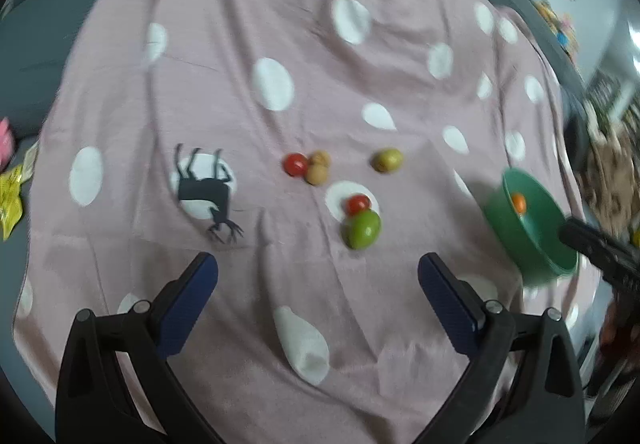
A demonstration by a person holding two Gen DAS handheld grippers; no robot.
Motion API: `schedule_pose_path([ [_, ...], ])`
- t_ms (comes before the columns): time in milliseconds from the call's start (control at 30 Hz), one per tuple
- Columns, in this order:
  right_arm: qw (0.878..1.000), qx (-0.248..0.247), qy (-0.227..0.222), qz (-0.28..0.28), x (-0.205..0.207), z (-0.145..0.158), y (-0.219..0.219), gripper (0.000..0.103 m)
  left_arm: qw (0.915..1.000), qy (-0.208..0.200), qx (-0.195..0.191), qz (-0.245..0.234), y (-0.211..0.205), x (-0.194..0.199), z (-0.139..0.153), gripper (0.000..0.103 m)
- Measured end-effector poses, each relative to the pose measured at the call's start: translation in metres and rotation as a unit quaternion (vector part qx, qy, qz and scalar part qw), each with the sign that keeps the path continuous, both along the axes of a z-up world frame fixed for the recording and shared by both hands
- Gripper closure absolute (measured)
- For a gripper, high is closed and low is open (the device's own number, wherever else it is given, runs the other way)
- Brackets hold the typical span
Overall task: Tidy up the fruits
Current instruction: 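Move both tools back toward the remaining fruits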
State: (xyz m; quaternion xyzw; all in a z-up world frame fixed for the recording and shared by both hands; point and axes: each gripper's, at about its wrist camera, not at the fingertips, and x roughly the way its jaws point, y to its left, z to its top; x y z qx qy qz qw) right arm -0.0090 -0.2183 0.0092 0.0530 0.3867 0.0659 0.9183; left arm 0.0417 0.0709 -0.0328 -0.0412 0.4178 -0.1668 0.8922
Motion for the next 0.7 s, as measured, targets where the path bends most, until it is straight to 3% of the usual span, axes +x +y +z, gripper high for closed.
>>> schedule_pose_path([
  [167, 0.999, 0.012, 0.028, 0.042, 0.012, -0.016, 0.023, 0.047, 0.9997, -0.004, -0.013, -0.019, -0.016, 0.002, -0.015, 0.002],
  [400, 0.997, 0.028, 0.056, 0.055, 0.030, -0.036, 0.038, 0.047, 0.9989, 0.011, 0.037, -0.027, -0.053, 0.029, -0.043, 0.005],
  [567, 0.996, 0.037, 0.060, 0.054, 0.039, -0.042, 0.036, 0.047, 0.9968, 0.019, 0.064, -0.044, -0.074, 0.053, -0.062, 0.019],
  [633, 0.996, 0.038, 0.064, 0.053, 0.043, -0.045, 0.035, 0.047, 0.9961, 0.031, 0.067, -0.049, -0.079, 0.064, -0.069, 0.036],
  [700, 0.996, 0.038, 0.068, 0.052, 0.048, -0.049, 0.034, 0.047, 0.9951, 0.044, 0.070, -0.053, -0.083, 0.076, -0.077, 0.038],
])
